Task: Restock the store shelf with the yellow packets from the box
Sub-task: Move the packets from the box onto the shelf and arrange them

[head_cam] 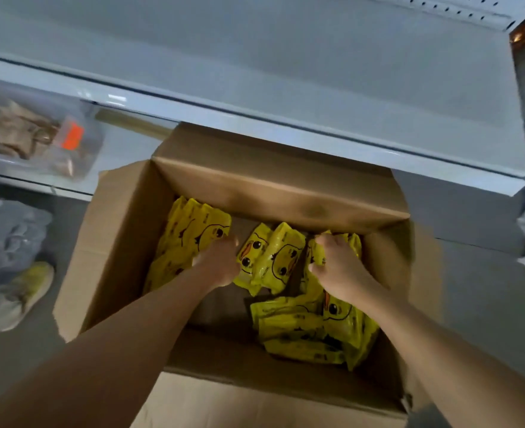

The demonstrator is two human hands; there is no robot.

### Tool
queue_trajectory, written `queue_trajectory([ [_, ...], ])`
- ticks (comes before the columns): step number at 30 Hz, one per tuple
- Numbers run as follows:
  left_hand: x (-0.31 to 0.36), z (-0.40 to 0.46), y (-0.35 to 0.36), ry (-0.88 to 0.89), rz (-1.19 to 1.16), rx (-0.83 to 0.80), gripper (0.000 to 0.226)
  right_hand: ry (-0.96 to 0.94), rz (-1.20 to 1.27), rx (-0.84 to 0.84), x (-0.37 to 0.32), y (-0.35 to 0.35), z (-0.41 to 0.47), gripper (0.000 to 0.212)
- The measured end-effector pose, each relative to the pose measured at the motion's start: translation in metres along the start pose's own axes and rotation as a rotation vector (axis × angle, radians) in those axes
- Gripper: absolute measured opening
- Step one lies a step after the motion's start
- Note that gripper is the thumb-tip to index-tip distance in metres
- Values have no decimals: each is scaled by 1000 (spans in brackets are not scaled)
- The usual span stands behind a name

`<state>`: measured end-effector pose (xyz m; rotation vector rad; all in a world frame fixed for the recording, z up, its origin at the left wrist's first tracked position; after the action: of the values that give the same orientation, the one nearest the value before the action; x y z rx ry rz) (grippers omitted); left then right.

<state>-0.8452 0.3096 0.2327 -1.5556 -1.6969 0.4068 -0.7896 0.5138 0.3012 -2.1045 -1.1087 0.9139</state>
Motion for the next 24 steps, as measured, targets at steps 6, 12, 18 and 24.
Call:
queue_trajectory([
  [6,6,53,46,60,-21,58,52,44,82,6,19,43,25,51],
  [12,7,92,68,-29,-132,105,68,79,171,-1,21,74,43,58],
  [18,-3,102,75,-102,-189,-1,54,65,179,43,19,83,66,64],
  [24,-38,81,73,-127,-224,82,61,-149,-12,-14,-2,82,87,86],
])
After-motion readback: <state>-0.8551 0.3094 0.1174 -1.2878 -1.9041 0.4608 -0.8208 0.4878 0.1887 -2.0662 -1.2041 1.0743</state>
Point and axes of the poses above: each hand's wrist, its own z-axis towards the middle knuckle, its own y-axis out of the palm, x = y × z, the point moved 3 cm from there along z, towards the middle knuckle, and after that the axes turned 3 degrees about y, right-handed, at the moved point
